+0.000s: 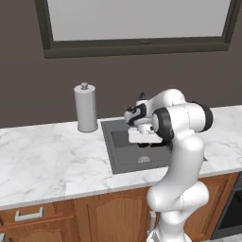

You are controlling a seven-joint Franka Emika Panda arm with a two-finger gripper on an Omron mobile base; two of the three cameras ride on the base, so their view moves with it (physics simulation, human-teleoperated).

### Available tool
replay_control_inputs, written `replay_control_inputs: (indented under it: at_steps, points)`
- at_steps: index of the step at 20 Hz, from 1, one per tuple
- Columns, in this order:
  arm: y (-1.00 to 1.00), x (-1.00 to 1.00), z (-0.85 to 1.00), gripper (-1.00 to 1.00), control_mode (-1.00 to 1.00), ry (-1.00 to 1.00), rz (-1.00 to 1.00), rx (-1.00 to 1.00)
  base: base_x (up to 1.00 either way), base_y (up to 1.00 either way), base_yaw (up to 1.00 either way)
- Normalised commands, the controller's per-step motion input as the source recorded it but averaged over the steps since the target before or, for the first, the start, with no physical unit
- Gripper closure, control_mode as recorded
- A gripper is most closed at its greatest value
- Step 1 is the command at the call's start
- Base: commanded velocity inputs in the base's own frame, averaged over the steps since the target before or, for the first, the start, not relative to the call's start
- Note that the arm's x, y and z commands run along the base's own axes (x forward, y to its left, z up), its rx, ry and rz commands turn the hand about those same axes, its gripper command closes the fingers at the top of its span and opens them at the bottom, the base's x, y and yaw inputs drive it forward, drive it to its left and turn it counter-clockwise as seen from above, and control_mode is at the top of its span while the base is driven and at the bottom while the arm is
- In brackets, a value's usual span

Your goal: Move the pot and pan from the stove into the sink.

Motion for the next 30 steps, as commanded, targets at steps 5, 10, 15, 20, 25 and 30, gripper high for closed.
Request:
replay_control_inputs:
  at_steps: [5, 10, 15, 20, 25, 30]
  points:
    - [0.01, 0.36, -0.63, 1.0, -1.0, 0.0, 0.0, -0.04, 0.0, 0.0, 0.0]
    - [0.0, 0.46, -0.43, 1.0, -1.0, -0.09, -0.01, -0.01, 0.0, 0.0, 0.0]
    - [0.0, 0.35, -0.18, 1.0, -1.0, -0.06, -0.01, -0.01, 0.0, 0.0, 0.0]
    - [0.0, 0.11, 0.22, -1.0, -1.0, 0.01, -0.06, 0.01, 0.0, 0.0, 0.0]
    - [-0.07, -0.02, 0.92, -1.0, -1.0, 0.0, -0.05, 0.03, 0.0, 0.0, 0.0]
    - [-0.11, -0.4, 0.98, -1.0, -1.0, -0.05, -0.04, 0.02, 0.0, 0.0, 0.0]
